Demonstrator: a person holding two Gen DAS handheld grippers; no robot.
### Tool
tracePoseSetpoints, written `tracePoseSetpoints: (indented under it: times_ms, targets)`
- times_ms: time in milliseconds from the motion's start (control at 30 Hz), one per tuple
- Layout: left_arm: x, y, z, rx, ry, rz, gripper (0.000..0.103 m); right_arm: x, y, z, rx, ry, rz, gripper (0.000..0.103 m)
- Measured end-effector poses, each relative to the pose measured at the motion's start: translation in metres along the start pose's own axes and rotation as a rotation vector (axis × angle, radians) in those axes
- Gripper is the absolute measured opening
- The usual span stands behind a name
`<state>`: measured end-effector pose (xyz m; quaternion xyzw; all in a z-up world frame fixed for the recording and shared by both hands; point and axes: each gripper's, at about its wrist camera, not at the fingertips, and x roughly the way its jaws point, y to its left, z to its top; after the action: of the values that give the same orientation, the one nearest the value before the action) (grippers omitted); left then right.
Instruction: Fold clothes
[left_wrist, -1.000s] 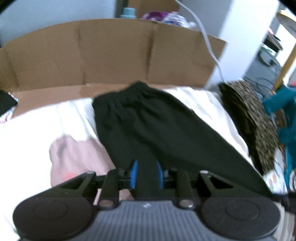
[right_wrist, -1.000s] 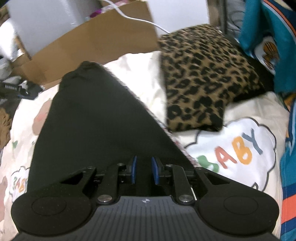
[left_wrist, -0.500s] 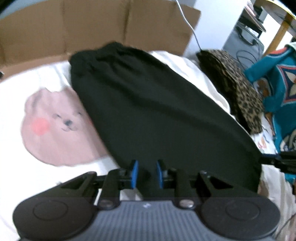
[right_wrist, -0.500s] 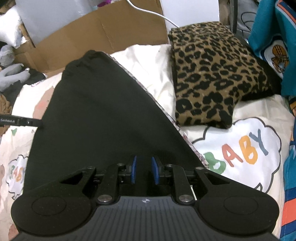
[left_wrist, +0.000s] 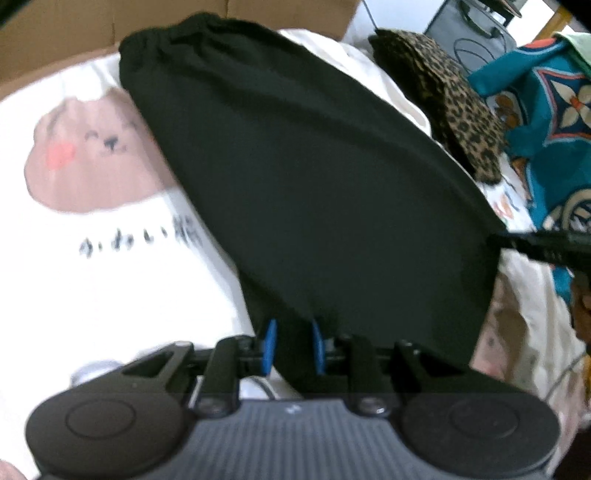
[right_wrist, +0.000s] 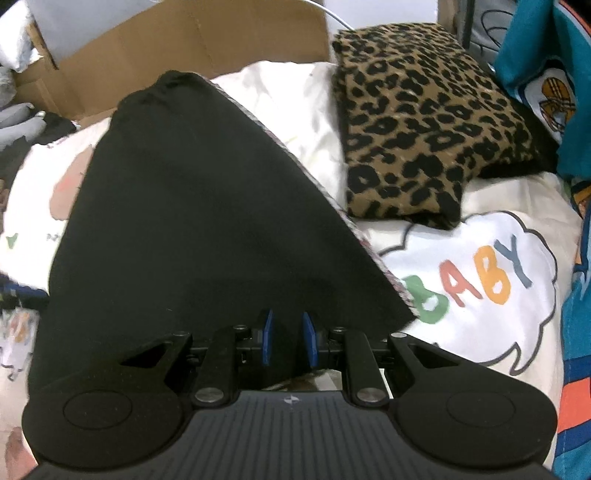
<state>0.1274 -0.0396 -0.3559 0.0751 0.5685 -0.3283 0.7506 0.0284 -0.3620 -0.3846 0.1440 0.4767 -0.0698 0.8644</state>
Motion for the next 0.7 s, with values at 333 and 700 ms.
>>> tracePoseSetpoints:
  times_ms: [333,700]
  targets:
    - [-0.013,0.004,-0.028,-0.069,0.032,-0.078,0.023,-0.01,0.065,0.002,-0.124,0.038,0.161,0.025]
    - [-0.009,0.014,-0.043,-0.19,0.056,-0.197,0.036,-0.012,0.039,0.001,-0.143,0.019,-0.037,0.034]
